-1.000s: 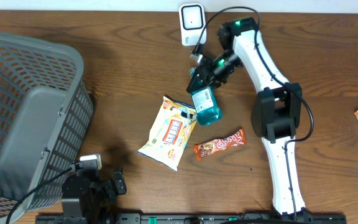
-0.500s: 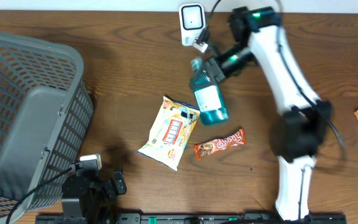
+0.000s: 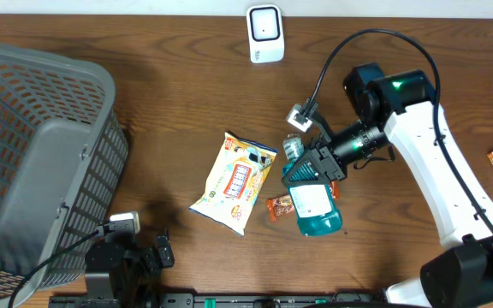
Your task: Scan the item barcode
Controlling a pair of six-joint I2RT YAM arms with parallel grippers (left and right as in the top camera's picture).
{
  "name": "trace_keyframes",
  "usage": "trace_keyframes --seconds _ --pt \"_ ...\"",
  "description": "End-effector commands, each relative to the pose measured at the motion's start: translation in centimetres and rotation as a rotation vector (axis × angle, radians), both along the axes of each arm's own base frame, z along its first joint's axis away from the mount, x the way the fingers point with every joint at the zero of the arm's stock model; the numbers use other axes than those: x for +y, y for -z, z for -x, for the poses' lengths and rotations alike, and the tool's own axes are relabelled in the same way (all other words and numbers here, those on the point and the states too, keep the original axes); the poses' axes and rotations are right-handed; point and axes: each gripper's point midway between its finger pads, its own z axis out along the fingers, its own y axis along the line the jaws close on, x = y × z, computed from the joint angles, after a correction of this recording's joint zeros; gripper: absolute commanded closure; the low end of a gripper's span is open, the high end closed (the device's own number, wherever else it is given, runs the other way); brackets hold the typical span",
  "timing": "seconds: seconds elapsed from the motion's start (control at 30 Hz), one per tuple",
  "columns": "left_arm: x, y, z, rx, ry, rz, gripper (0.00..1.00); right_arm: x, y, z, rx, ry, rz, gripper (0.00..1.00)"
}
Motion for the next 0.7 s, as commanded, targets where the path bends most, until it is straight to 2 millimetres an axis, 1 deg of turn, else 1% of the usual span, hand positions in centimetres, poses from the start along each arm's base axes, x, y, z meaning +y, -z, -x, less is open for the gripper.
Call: trace_keyframes --seconds 0.0,0.07,0.13,0.3,0.37,0.43,0.47,0.5,0.6,0.67 --pt "0.1 -0.1 0.2 0.0 -0.004 -0.002 0.0 -0.3 -0.5 -0.9 -0.114 0.029 0.041 0.99" --pt "0.1 -0.1 0.2 0.0 -0.005 -0.002 0.0 -0.8 1.1 -3.1 -0.164 0.097 0.156 0.99" --pt "0.1 -0.1 0.2 0.001 -0.005 -0.002 0.0 -0.8 2.1 -5.2 -0.247 0.146 0.238 0.99" --pt "0.1 -0.1 0.2 0.0 -0.005 -0.002 0.0 1.4 2.4 -9.3 -0.548 0.141 0.311 0.99" --pt "0.1 -0.1 0.2 0.0 -0.005 -0.002 0.0 2.0 2.8 -10.8 -0.665 0.15 0.393 0.99" --pt "0.1 -0.1 0.2 0.001 -0.004 -0.002 0.0 2.2 3.7 -12.7 -0.785 0.172 0.529 0.99" --pt "0.1 -0.1 0.2 0.001 -0.004 -0.002 0.0 2.1 4.2 -14.7 -0.883 0.211 0.639 0.99" --pt "0.1 -0.1 0.2 0.0 -0.004 -0.002 0.0 2.2 4.4 -16.2 -0.946 0.246 0.697 0.99" --pt "0.1 -0.1 0.2 0.0 -0.005 -0.002 0.0 2.5 4.6 -20.1 -1.093 0.337 0.797 0.99" --pt "0.1 -0.1 0.2 0.0 -0.005 -0.002 0.0 2.7 5.3 -22.4 -1.164 0.365 0.846 0.99"
